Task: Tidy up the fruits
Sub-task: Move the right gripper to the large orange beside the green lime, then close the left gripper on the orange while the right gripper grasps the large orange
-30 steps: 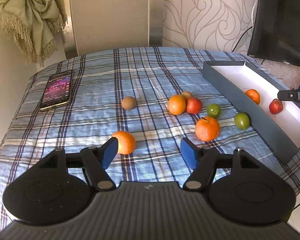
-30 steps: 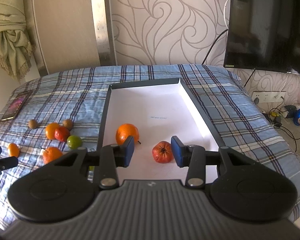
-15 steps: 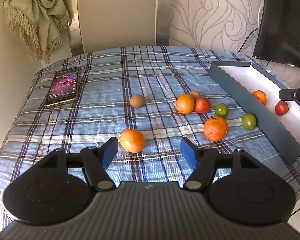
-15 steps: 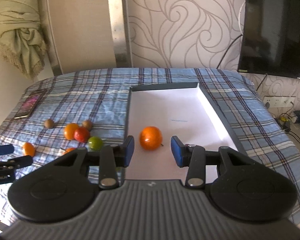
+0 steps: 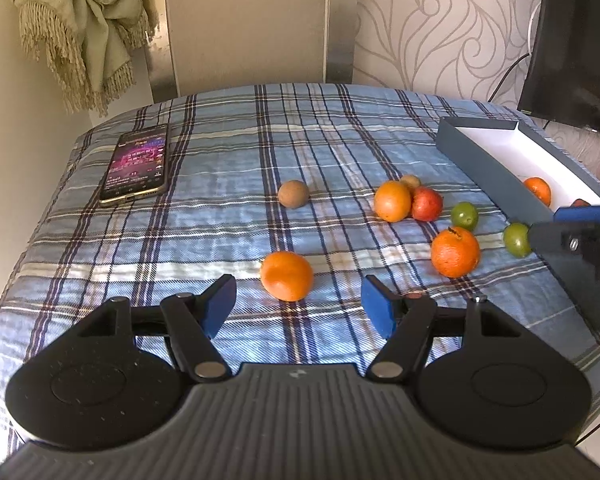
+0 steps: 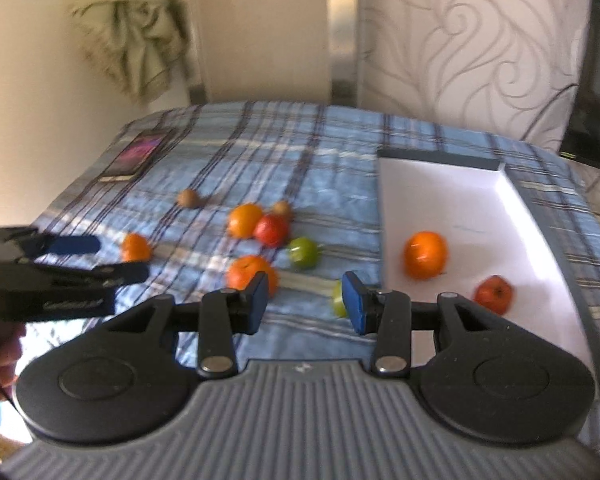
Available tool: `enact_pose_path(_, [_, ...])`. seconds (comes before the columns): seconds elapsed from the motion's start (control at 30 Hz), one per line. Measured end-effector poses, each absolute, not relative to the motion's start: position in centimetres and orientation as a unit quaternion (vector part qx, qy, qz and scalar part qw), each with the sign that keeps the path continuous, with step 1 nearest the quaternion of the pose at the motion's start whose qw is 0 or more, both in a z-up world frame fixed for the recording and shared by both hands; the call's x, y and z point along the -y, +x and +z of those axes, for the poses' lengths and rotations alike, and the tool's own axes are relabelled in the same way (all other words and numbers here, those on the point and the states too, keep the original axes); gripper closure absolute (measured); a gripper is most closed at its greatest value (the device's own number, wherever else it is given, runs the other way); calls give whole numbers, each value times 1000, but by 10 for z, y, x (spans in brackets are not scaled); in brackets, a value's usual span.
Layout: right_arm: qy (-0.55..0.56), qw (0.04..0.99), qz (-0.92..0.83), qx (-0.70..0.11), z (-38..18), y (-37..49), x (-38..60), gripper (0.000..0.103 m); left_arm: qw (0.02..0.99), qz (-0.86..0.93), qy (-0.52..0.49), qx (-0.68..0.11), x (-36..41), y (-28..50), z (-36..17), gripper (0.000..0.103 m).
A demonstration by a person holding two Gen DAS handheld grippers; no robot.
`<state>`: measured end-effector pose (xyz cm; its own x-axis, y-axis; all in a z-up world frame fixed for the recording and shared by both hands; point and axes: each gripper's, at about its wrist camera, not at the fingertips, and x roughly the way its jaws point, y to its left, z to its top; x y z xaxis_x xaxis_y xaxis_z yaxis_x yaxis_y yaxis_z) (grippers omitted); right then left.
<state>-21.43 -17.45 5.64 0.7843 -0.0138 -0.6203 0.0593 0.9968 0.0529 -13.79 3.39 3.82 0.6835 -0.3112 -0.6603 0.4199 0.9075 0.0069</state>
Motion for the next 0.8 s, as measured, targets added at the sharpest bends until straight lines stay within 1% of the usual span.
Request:
enact_pose_path(0.6, [25, 927, 6, -373, 33, -174, 148, 60, 903, -219, 90, -359, -40, -106, 22, 30])
enact_pose_path(0.8, [21, 925, 2, -380, 29, -166, 144, 60, 899, -226, 85, -365, -44, -96, 18, 34])
